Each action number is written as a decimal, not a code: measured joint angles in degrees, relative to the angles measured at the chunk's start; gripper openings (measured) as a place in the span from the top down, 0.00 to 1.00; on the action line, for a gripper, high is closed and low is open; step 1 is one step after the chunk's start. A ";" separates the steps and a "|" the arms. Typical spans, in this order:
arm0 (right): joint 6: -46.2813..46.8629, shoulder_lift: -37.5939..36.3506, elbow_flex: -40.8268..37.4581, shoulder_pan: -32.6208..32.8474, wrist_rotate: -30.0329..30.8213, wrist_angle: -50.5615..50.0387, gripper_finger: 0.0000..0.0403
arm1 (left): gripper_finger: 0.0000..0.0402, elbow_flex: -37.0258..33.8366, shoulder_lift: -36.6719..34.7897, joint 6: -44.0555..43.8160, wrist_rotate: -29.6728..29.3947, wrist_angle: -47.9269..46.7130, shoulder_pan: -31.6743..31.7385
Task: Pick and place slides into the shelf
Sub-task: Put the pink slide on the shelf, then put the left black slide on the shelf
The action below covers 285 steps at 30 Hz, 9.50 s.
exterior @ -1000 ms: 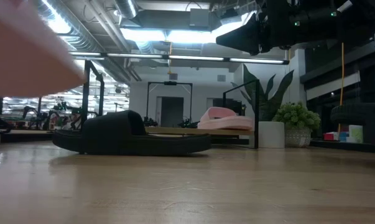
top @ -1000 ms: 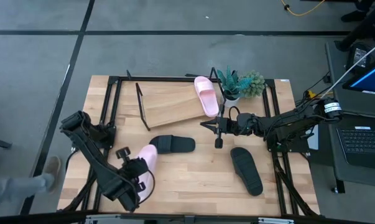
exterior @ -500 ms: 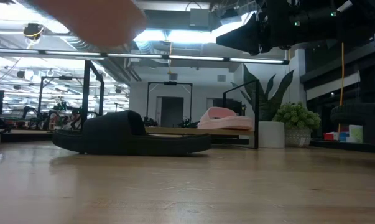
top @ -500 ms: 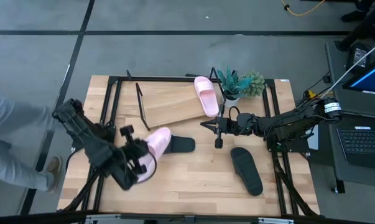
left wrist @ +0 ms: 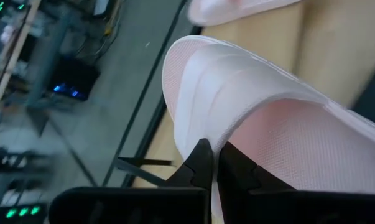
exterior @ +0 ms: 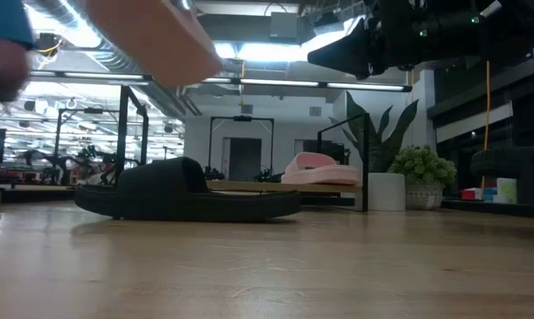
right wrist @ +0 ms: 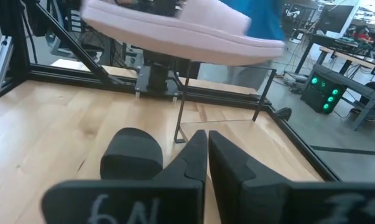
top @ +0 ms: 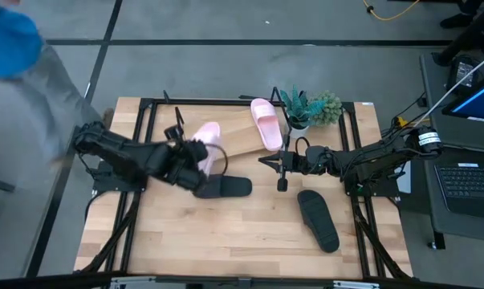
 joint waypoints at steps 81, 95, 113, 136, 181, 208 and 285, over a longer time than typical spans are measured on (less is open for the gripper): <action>0.20 -0.02 0.00 -0.04 5.44 -0.07 0.95 | 1.00 0.03 25.28 15.06 9.22 44.60 32.79; 0.07 -0.02 0.00 -0.04 5.40 -0.31 0.95 | 1.00 0.11 27.79 15.09 9.00 46.44 33.92; 0.00 -0.02 0.00 -0.04 5.40 -0.48 0.95 | 0.87 0.00 28.15 15.59 11.38 51.73 33.64; -0.03 -0.02 0.00 -0.04 5.38 -0.61 0.95 | 0.77 0.00 28.15 21.52 11.79 52.85 33.55; 1.84 -0.01 -0.02 0.63 1.66 -7.77 0.95 | 0.63 14.08 24.99 26.15 1.72 28.73 20.95; 1.68 -0.02 -0.02 4.33 1.51 -8.08 0.95 | 0.90 -38.28 -15.13 12.34 0.56 58.90 2.48; 1.50 -0.02 -0.02 4.33 1.51 -5.60 0.95 | 0.99 -72.02 -44.19 18.10 1.46 83.56 -26.38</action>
